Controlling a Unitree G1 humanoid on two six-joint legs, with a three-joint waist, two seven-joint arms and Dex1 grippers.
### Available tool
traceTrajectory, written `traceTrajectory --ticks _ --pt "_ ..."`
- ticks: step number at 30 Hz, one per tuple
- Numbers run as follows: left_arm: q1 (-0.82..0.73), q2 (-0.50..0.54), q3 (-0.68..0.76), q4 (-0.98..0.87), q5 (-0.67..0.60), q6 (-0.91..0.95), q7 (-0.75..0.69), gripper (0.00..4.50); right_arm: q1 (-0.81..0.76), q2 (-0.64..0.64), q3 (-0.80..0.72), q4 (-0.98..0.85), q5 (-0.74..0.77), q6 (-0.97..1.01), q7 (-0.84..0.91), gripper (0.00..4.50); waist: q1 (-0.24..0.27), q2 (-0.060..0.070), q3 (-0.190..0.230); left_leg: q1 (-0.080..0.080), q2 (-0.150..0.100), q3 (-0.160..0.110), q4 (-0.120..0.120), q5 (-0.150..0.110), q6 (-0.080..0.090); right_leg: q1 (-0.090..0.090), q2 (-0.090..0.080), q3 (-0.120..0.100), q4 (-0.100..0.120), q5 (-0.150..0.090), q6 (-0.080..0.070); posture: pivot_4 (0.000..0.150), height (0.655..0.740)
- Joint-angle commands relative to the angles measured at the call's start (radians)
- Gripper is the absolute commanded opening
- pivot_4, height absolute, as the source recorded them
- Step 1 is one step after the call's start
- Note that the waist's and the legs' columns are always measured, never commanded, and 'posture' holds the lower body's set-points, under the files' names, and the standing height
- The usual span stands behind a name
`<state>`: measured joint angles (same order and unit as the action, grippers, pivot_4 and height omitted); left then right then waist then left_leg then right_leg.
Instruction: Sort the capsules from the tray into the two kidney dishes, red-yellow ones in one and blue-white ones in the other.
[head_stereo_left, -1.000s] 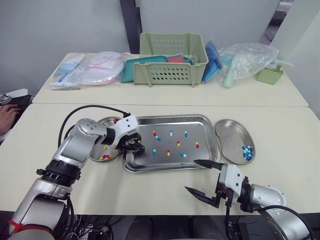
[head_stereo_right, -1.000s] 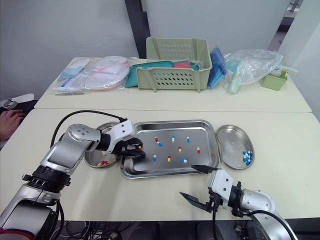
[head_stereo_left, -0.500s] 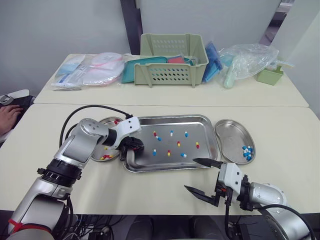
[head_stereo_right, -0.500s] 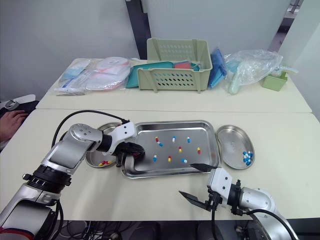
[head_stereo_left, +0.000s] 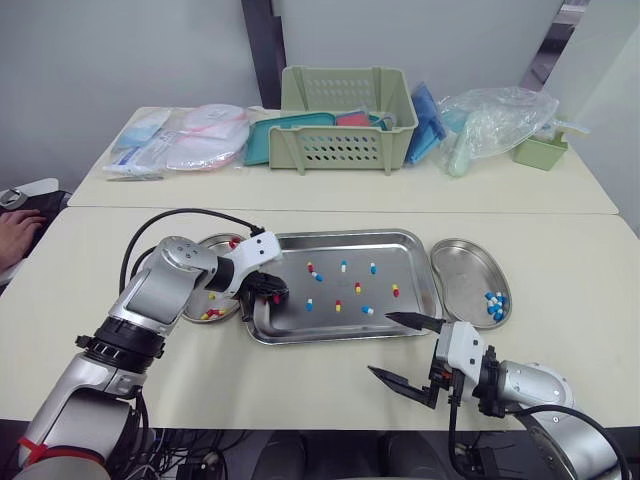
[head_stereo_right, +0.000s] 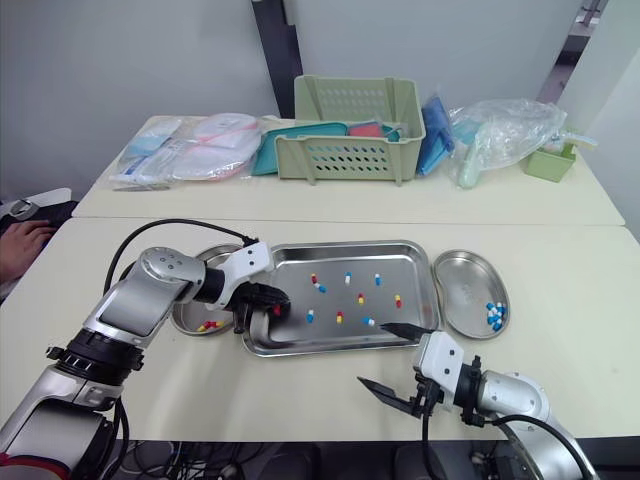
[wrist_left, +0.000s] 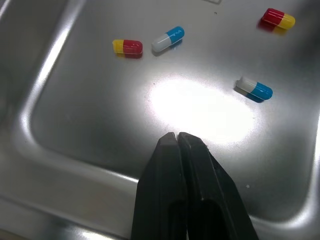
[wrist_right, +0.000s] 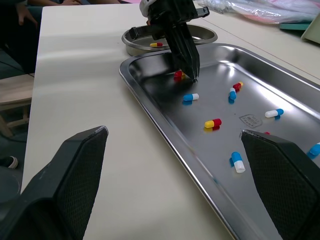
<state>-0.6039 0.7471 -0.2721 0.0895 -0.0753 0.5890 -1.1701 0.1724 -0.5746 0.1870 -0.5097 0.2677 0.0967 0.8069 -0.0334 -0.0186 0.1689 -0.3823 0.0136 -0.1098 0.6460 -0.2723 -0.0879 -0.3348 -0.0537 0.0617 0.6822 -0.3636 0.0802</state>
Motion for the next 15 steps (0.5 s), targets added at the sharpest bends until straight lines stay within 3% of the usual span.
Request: traceTrajectory --ticks 1,8,15 --pt "-0.037 0.033 0.059 -0.051 -0.036 -0.034 -0.027 0.43 -0.012 0.002 -0.013 -0.034 0.022 -0.002 0.002 4.50 0.000 0.000 0.000 0.000 0.000 0.000 0.000 0.000 0.000 0.000 0.000 0.000 0.000 0.000 0.000 0.150 0.7400" --pt "-0.042 0.105 0.086 0.030 -0.052 -0.360 -0.170 2.44 -0.016 0.002 -0.009 -0.033 0.024 0.001 0.005 4.50 -0.001 -0.001 0.001 0.000 0.000 0.000 0.000 0.000 0.000 0.000 0.000 0.000 0.000 0.000 0.000 0.150 0.7400" --pt "-0.141 0.116 -0.013 0.285 0.090 -0.831 -0.286 2.44 -0.004 -0.002 -0.008 -0.044 0.024 0.003 0.006 4.50 0.003 -0.001 0.001 0.000 0.000 0.001 0.000 0.000 0.000 0.000 0.000 0.000 0.000 0.000 0.000 0.150 0.7400"
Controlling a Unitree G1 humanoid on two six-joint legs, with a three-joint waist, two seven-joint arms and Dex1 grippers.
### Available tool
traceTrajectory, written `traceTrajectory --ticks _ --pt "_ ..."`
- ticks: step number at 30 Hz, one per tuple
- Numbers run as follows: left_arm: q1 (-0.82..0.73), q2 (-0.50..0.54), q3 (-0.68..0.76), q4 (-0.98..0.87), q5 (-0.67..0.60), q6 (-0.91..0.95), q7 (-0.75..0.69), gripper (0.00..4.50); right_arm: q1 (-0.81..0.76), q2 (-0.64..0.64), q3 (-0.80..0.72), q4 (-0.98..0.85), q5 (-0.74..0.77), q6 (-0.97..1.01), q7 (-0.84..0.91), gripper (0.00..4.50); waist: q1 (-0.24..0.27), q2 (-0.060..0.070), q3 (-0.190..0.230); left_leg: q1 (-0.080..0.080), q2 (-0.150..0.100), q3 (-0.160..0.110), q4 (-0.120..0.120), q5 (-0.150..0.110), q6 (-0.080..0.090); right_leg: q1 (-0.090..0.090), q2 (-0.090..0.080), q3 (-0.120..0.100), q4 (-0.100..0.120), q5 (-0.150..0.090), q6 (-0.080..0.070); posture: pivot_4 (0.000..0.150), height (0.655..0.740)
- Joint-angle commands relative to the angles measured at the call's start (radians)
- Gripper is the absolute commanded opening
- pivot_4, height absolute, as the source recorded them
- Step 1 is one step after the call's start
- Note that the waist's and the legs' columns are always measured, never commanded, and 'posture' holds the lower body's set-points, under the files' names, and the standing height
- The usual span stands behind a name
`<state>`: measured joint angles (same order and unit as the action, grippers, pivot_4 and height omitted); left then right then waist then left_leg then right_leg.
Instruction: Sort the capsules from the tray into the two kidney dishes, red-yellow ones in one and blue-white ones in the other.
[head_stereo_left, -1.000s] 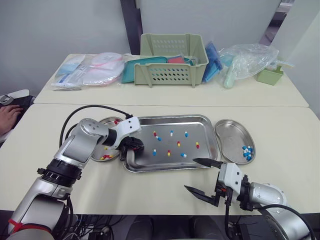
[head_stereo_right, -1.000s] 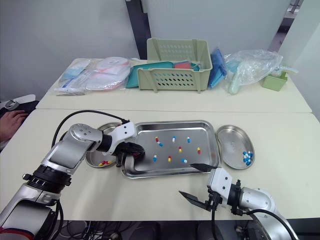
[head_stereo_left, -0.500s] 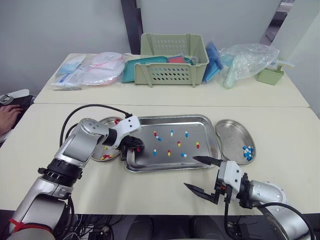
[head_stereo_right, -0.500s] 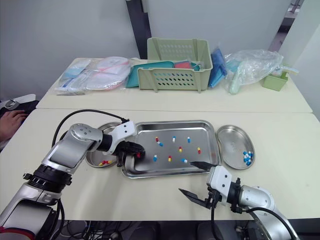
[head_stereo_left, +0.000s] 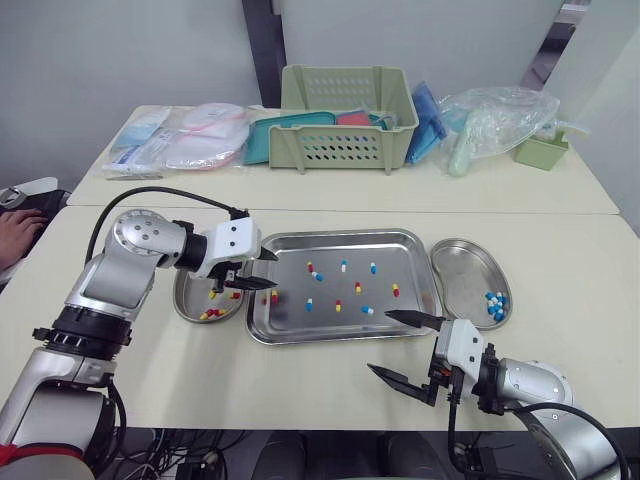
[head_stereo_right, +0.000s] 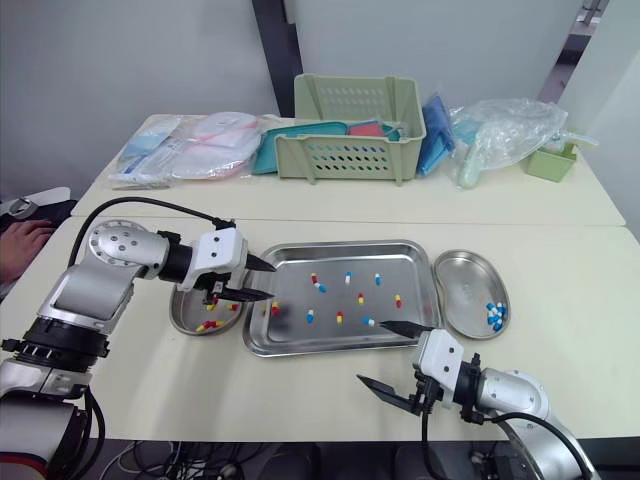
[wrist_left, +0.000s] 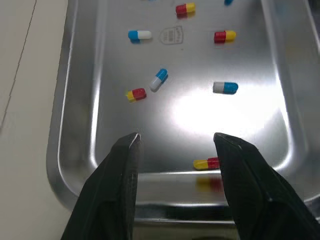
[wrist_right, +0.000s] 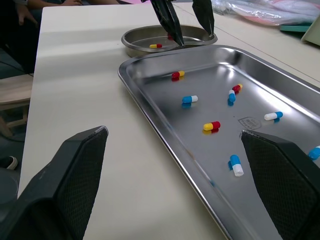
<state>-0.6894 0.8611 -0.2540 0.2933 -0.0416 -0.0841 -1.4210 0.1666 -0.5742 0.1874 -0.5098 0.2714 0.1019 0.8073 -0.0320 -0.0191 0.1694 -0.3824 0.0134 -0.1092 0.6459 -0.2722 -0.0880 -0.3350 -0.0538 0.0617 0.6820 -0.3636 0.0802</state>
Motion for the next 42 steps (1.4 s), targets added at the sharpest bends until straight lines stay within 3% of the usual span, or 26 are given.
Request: traceTrajectory --ticks 1,23,42 --pt "-0.069 -0.003 -0.040 0.109 0.067 -0.192 -0.041 2.44 0.004 -0.003 -0.008 -0.046 0.021 -0.002 0.006 4.50 0.001 0.000 0.000 0.000 0.000 0.000 0.000 0.000 0.000 0.000 0.000 0.000 0.000 0.000 0.000 0.150 0.7400" --pt "-0.239 -0.091 -0.181 0.346 0.283 -0.563 -0.051 2.44 0.011 0.001 -0.007 -0.062 0.024 0.017 -0.004 4.50 -0.004 0.000 0.000 0.000 0.000 -0.001 0.000 0.000 0.000 0.000 0.000 -0.001 0.000 0.000 0.000 0.150 0.7400" --pt "-0.255 -0.146 -0.216 0.387 0.294 -0.616 -0.034 2.44 0.017 0.003 -0.007 -0.083 0.032 0.039 -0.017 4.50 -0.013 0.000 0.000 0.000 0.000 -0.001 0.000 0.000 0.000 0.000 0.000 -0.001 0.000 0.000 0.000 0.150 0.7400"
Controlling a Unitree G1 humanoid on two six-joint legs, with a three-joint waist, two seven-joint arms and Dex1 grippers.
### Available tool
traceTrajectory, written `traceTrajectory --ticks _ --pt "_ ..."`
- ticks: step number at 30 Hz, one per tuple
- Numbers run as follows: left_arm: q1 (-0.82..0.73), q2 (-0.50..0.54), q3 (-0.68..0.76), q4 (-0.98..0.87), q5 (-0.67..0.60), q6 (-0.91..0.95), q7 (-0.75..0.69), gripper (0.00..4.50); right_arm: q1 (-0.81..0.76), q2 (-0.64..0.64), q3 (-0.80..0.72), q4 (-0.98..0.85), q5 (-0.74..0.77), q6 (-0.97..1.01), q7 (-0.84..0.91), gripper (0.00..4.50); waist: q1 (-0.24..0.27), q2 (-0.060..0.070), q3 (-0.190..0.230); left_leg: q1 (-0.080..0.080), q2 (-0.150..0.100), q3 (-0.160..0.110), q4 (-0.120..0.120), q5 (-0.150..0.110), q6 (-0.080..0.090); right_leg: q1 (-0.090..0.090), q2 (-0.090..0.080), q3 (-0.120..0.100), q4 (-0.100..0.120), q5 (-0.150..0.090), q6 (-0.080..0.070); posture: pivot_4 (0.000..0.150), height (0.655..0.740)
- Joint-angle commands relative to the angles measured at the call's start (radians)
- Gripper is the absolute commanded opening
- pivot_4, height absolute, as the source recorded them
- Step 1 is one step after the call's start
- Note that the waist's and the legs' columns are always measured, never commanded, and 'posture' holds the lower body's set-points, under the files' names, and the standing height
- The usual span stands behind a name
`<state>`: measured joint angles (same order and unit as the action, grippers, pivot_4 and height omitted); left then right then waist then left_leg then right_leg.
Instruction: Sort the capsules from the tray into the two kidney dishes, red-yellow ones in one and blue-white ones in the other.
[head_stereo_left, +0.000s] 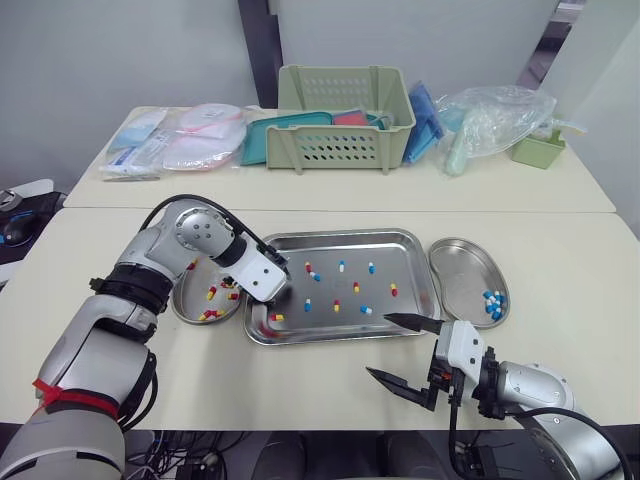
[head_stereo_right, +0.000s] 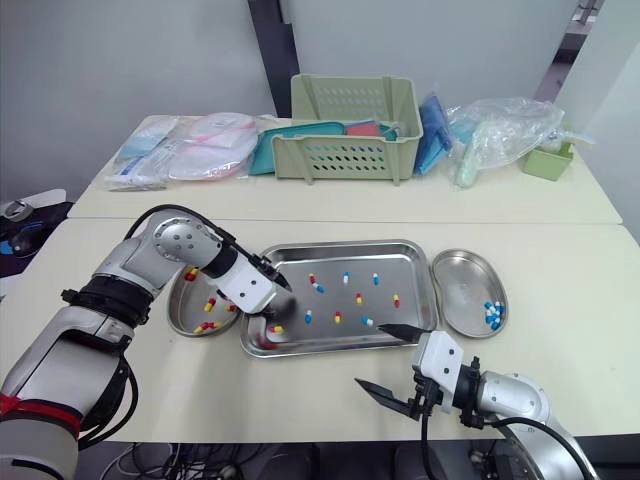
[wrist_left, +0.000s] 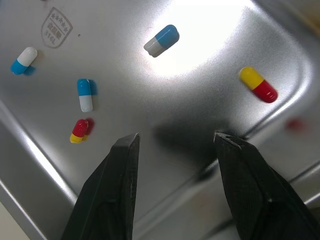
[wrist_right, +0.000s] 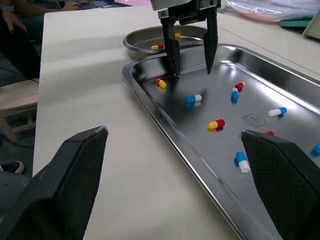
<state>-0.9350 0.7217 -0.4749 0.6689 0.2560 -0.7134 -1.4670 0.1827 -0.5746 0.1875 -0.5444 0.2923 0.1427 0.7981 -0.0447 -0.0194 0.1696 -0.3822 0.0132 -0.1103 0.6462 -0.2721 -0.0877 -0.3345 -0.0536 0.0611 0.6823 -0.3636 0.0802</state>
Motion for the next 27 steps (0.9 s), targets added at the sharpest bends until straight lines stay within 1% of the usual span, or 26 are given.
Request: traceTrajectory --ticks 1,2,3,6,9,10,11,12,13,14,18,20,22,25,27 --pt "-0.013 -0.006 0.015 0.010 -0.011 0.033 0.014 2.44 0.001 0.004 -0.006 -0.050 0.010 -0.001 -0.010 4.50 0.000 0.000 0.000 0.000 0.000 0.000 0.000 0.000 0.000 0.000 0.000 0.000 0.000 0.000 0.000 0.150 0.7400" --pt "-0.012 -0.007 0.030 0.000 -0.028 0.065 0.016 2.44 0.002 0.004 -0.005 -0.053 0.010 0.001 -0.012 4.50 0.000 0.000 0.000 0.000 0.000 0.000 0.000 0.000 0.000 0.000 0.000 0.000 0.000 0.000 0.000 0.150 0.7400" --pt "-0.002 -0.007 0.059 -0.031 -0.065 0.144 0.013 2.44 0.004 0.005 -0.005 -0.057 0.010 0.002 -0.015 4.50 -0.001 0.000 0.000 0.000 0.000 0.000 0.000 0.000 0.000 0.000 0.000 0.000 0.000 0.000 0.000 0.150 0.7400" --pt "0.051 0.032 0.128 -0.153 -0.163 0.337 -0.018 2.44 0.010 0.006 -0.007 -0.067 0.011 0.003 -0.025 4.50 -0.009 0.000 0.000 -0.001 0.000 -0.001 0.000 0.000 0.000 0.000 0.000 0.000 0.000 0.000 0.000 0.150 0.7400" --pt "0.135 0.097 0.199 -0.322 -0.248 0.555 -0.041 2.95 0.015 0.006 -0.003 -0.067 0.008 0.000 -0.027 4.50 -0.019 0.000 0.000 -0.001 0.000 -0.001 0.000 0.000 0.000 -0.001 0.000 0.000 0.000 0.000 0.000 0.150 0.7400" --pt "0.163 0.118 0.217 -0.376 -0.269 0.617 -0.045 3.32 0.014 0.007 -0.002 -0.067 0.008 -0.001 -0.027 4.50 -0.022 0.000 0.000 -0.001 0.000 -0.001 0.000 0.000 0.000 -0.001 0.000 0.000 0.000 0.000 0.000 0.150 0.7400" --pt "0.185 0.133 0.232 -0.420 -0.287 0.667 -0.046 3.58 0.014 0.007 -0.001 -0.067 0.008 -0.001 -0.027 4.50 -0.023 0.000 0.000 -0.001 0.000 -0.001 0.000 0.000 0.000 -0.001 0.000 0.000 0.000 0.000 0.000 0.150 0.7400" --pt "0.217 0.156 0.256 -0.473 -0.308 0.718 -0.040 3.97 0.008 0.005 0.002 -0.065 0.007 -0.001 -0.022 4.50 -0.022 0.000 0.000 0.000 0.000 -0.001 0.000 0.000 0.000 -0.001 0.000 0.000 0.001 0.000 0.000 0.150 0.7400" --pt "0.239 0.173 0.273 -0.512 -0.322 0.755 -0.035 4.16 0.003 0.004 0.004 -0.063 0.007 -0.001 -0.018 4.50 -0.022 0.000 0.000 0.000 0.000 -0.001 0.000 0.000 0.000 -0.001 0.000 0.000 0.001 0.000 0.000 0.150 0.7400" --pt "0.270 0.195 0.289 -0.560 -0.339 0.797 -0.035 4.47 -0.002 0.000 0.006 -0.060 0.006 -0.003 -0.011 4.50 -0.022 0.000 0.000 0.000 0.000 -0.001 0.000 0.000 0.000 -0.001 0.000 0.000 0.001 0.000 0.000 0.150 0.7400" --pt "0.363 0.250 0.319 -0.698 -0.375 0.917 -0.022 4.47 -0.013 -0.005 0.007 -0.050 0.006 -0.006 0.002 4.50 -0.014 0.000 0.000 0.000 0.001 -0.001 0.000 0.000 0.000 0.000 0.000 0.000 0.001 0.000 0.000 0.150 0.7400" --pt "0.417 0.260 0.335 -0.765 -0.382 0.977 0.017 4.47 -0.021 -0.005 0.008 -0.044 0.008 -0.006 0.006 4.50 -0.012 0.000 0.000 -0.001 0.000 -0.001 0.000 0.000 0.000 0.000 0.000 0.000 0.000 0.000 0.000 0.150 0.7400" --pt "0.464 0.261 0.333 -0.812 -0.374 0.987 0.041 4.47 -0.026 -0.005 0.012 -0.041 0.010 -0.005 0.013 4.50 -0.009 0.000 0.000 -0.001 0.000 -0.001 0.000 0.000 0.000 0.000 0.000 0.000 0.000 0.000 0.000 0.150 0.7400" --pt "0.480 0.260 0.316 -0.844 -0.370 1.010 0.052 4.47 -0.026 -0.005 0.014 -0.041 0.010 -0.006 0.019 4.50 -0.007 0.000 0.001 -0.001 0.000 -0.001 0.000 0.000 0.000 0.000 0.000 0.000 0.000 0.000 0.000 0.150 0.7400" --pt "0.458 0.259 0.289 -0.835 -0.348 1.005 0.045 4.47 -0.025 -0.005 0.015 -0.041 0.010 -0.006 0.020 4.50 -0.006 0.000 0.001 -0.001 0.000 -0.001 0.000 0.000 0.000 0.000 0.000 0.000 0.000 0.000 0.000 0.150 0.7400"
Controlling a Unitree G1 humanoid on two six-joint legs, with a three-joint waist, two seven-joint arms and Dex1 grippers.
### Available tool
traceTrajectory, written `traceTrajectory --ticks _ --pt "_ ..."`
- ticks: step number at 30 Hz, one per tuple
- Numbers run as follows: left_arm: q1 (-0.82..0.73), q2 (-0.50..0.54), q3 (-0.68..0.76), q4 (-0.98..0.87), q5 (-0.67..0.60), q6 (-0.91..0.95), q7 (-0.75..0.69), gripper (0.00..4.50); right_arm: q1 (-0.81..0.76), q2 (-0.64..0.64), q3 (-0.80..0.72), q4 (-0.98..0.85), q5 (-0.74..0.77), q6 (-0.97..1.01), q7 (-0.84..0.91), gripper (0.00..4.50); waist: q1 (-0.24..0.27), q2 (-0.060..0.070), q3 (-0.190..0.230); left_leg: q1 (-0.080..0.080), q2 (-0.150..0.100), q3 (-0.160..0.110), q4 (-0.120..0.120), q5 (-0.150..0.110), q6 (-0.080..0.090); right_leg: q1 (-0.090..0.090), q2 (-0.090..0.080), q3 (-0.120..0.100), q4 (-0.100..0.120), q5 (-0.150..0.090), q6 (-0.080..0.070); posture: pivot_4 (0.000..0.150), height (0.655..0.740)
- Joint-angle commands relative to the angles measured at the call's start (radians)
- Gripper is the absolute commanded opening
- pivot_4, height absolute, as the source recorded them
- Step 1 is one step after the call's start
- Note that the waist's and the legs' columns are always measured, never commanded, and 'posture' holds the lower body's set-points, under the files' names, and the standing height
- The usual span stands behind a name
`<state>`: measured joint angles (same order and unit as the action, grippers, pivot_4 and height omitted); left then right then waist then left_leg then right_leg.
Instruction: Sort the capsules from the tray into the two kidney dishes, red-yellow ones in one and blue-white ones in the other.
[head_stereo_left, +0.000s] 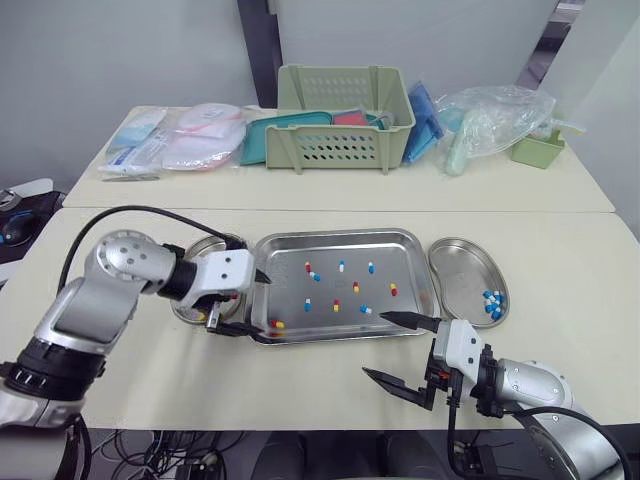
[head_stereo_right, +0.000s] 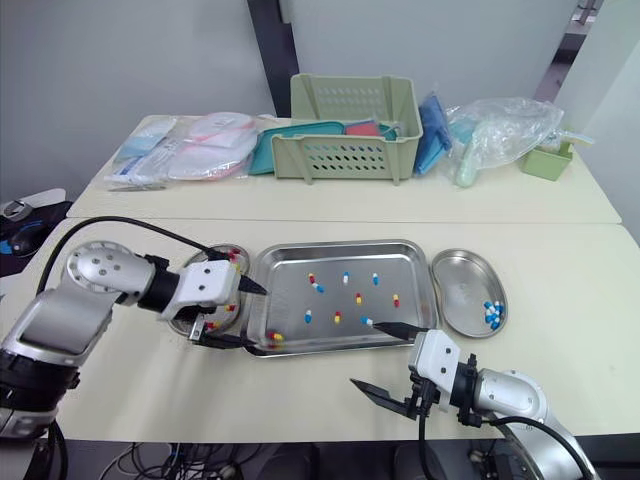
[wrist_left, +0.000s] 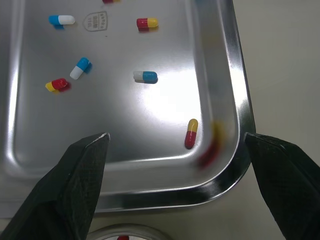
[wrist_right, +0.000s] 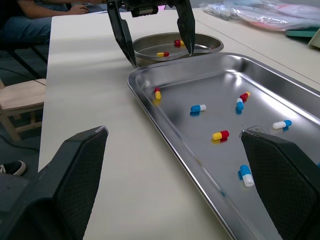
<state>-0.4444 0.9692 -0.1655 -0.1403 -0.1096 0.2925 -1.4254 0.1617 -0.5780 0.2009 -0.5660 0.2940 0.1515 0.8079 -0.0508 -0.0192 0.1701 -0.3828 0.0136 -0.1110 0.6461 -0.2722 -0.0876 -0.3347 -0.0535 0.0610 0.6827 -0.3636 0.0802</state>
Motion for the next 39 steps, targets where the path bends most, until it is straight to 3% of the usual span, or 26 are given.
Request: traceTrajectory --ticks 1,4,8,26,39 --pt "-0.042 0.012 -0.030 -0.020 0.027 -0.007 0.000 4.47 -0.004 -0.001 0.003 -0.021 0.008 -0.015 0.010 4.50 0.001 0.000 0.000 0.000 0.000 0.000 0.000 0.000 0.000 0.000 0.000 0.000 0.000 0.000 0.000 0.150 0.7400" --pt "-0.086 -0.009 -0.072 0.022 0.058 -0.026 -0.002 4.30 0.001 -0.001 0.006 -0.024 0.006 -0.015 0.010 4.50 0.001 0.000 0.000 0.000 0.000 0.000 0.000 0.000 0.000 0.000 0.000 0.000 0.000 0.000 0.000 0.150 0.7400" --pt "-0.116 -0.014 -0.103 0.046 0.065 -0.044 -0.027 3.24 0.005 -0.002 0.011 -0.026 0.004 -0.018 0.007 4.50 0.000 0.000 0.000 0.000 0.000 0.001 0.000 0.000 0.000 0.000 0.000 0.000 0.000 0.000 0.000 0.150 0.7400" --pt "-0.242 -0.050 -0.233 0.151 0.159 -0.201 -0.143 3.24 -0.005 0.001 0.023 -0.039 0.002 0.000 -0.006 4.50 -0.001 0.000 0.000 0.000 0.000 0.000 0.000 0.000 0.000 0.000 0.000 0.000 0.000 0.000 0.000 0.150 0.7400" --pt "-0.232 -0.074 -0.260 0.151 0.216 -0.249 -0.148 3.24 0.000 0.001 0.021 -0.046 0.004 0.007 -0.010 4.50 -0.002 0.000 0.000 0.000 0.000 0.000 0.000 0.000 0.000 0.000 0.000 0.000 0.000 0.000 0.000 0.150 0.7400"
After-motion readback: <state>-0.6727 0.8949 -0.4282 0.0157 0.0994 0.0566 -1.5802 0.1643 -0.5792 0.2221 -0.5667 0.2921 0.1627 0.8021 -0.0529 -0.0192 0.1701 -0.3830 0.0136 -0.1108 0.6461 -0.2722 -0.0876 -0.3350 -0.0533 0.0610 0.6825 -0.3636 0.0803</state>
